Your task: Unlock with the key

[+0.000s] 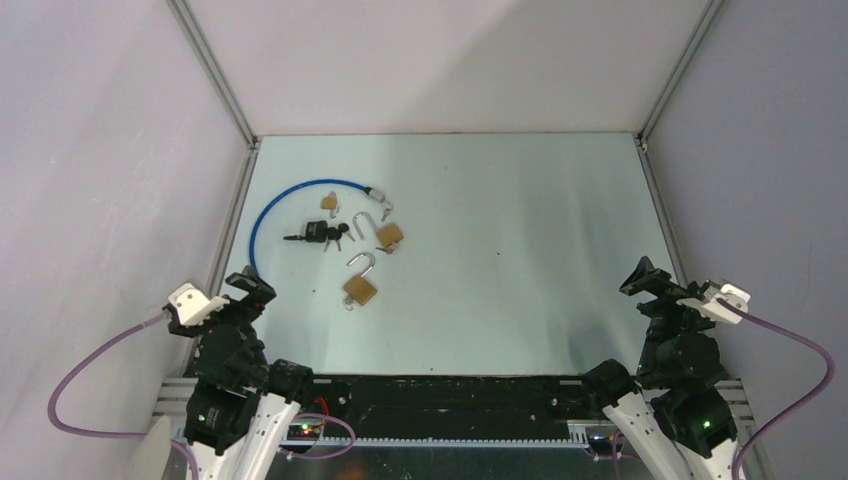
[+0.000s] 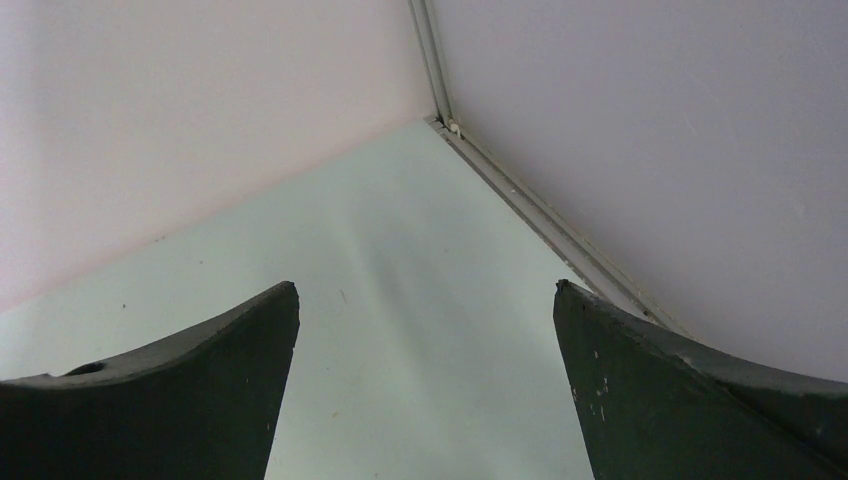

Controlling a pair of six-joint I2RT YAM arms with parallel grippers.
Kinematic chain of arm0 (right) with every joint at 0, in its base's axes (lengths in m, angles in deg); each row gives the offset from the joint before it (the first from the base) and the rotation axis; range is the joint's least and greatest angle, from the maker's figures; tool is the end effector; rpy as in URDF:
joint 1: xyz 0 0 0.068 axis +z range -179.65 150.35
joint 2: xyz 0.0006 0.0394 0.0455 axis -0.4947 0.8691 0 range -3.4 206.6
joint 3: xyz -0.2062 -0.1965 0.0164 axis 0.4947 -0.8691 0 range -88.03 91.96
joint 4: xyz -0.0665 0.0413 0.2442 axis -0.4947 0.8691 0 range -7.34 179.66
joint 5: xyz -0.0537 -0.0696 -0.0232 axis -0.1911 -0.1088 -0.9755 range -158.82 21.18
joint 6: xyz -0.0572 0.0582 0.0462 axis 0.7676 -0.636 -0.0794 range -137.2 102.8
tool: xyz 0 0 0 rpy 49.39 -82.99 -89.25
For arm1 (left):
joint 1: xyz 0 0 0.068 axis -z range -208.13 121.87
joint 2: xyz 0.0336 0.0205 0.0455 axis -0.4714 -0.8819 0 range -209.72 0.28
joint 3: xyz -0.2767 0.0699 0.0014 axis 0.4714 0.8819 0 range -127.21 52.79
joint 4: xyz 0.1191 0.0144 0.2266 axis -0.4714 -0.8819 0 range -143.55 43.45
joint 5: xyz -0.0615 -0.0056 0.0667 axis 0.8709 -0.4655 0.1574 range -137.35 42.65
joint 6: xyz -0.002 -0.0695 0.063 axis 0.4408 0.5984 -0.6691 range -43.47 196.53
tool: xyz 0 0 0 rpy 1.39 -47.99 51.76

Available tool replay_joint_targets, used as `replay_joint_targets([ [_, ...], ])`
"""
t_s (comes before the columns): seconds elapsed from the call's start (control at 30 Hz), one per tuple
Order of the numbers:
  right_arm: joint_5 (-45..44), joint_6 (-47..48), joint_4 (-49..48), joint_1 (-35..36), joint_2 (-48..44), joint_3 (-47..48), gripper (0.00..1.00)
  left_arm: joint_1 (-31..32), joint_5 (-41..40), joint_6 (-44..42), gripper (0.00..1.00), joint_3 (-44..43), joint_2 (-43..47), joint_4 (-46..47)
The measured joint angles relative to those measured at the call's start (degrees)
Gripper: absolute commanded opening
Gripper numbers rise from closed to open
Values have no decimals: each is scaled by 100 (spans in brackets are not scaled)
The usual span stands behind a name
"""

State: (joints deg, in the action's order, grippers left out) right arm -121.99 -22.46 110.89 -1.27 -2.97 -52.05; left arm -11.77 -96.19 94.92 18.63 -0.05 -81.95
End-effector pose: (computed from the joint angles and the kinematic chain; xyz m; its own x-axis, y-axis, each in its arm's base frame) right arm 0.0558 -0.0468 0.3196 0.1496 0.1432 -0.9783 0.4015 0.8954 0.1925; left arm 0.0547 0.0504 0.2947 0.1444 -0.2588 -0.9551 -0.5176 0.8029 -0.2958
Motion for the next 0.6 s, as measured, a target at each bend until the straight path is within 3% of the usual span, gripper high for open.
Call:
replay_joint_targets([
  [0.6, -46, 101, -76, 0, 0, -2, 99, 0, -214, -4, 100, 72, 0, 13],
])
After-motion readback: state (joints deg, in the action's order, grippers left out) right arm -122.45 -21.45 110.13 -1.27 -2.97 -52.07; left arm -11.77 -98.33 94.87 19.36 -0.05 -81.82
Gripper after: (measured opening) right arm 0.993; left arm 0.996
